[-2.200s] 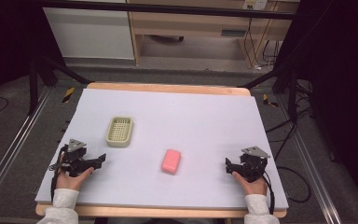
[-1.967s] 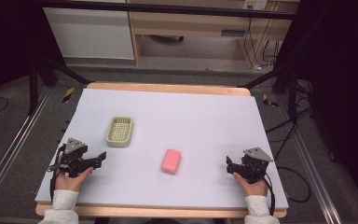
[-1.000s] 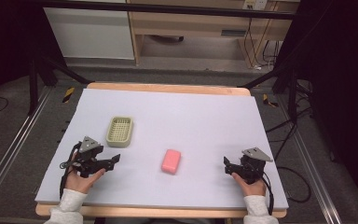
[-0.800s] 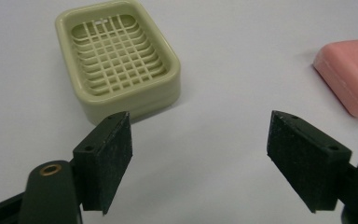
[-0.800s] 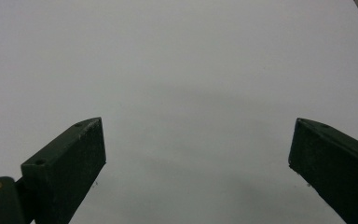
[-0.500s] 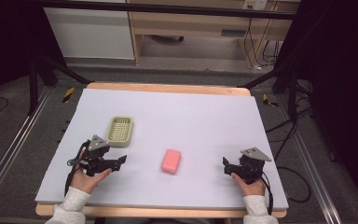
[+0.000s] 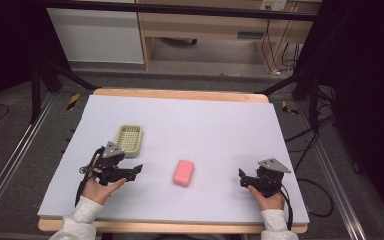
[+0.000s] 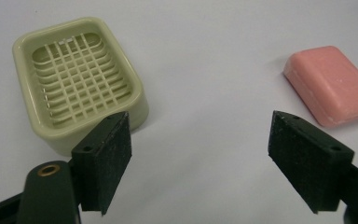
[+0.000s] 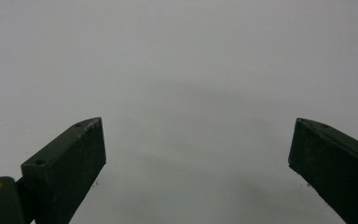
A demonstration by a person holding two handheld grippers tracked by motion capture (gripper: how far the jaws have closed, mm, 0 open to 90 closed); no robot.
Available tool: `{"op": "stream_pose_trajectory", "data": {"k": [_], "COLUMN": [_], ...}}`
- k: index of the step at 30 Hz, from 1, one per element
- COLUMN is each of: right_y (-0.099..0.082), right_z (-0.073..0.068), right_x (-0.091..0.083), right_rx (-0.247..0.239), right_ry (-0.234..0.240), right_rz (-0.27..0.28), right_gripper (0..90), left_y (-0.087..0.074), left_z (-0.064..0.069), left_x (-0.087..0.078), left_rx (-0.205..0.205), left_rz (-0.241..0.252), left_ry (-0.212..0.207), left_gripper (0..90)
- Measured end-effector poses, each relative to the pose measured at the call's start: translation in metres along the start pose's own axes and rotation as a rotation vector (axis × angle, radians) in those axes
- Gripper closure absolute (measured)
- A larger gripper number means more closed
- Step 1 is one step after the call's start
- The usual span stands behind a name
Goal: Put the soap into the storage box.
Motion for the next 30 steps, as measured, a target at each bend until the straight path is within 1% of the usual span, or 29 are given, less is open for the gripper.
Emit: {"op": "stream_pose_trajectory", "data": {"k": [3,4,10,15,27,30], "right_y": [0.000,-0.001,0.000,-0.001,-0.001,-0.001], "right_z": [0.000,0.000,0.000,0.000,-0.001,-0.001], "right_x": [0.000,0.000,0.000,0.000,0.000,0.000], "right_rx": [0.001,0.001,0.001,0.003,0.005,0.008], "right_ry": [-0.001,0.000,0.001,0.005,0.009,0.013], "right_rz": [-0.001,-0.005,-0.003,-0.006,-0.007,-0.006], "right_gripper": [4.2,4.3,4.4,4.4,4.4,4.4], "left_y": [0.003,0.007,0.015,0.017,0.022,0.025], "left_z": [0.002,0.005,0.013,0.018,0.025,0.029], "left_x": [0.000,0.001,0.005,0.009,0.014,0.017], "left_rx": [0.003,0.007,0.021,0.028,0.036,0.040], "left_rz": [0.000,0.002,-0.004,-0.020,-0.031,-0.034], "left_ry": [-0.001,-0.008,-0.022,-0.029,-0.042,-0.048], "left_gripper": [21.1,21.1,21.1,20.9,20.9,20.9]}}
Point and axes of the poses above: each handheld gripper's, and its own axes: x roughly forward along the jaws, y roughly out of its top, z roughly to its right, the point moved 10 cm from there along x, roughly forward along the jaws, and after that the axes turned 7 degrees about -y, right-handed, at the moved point
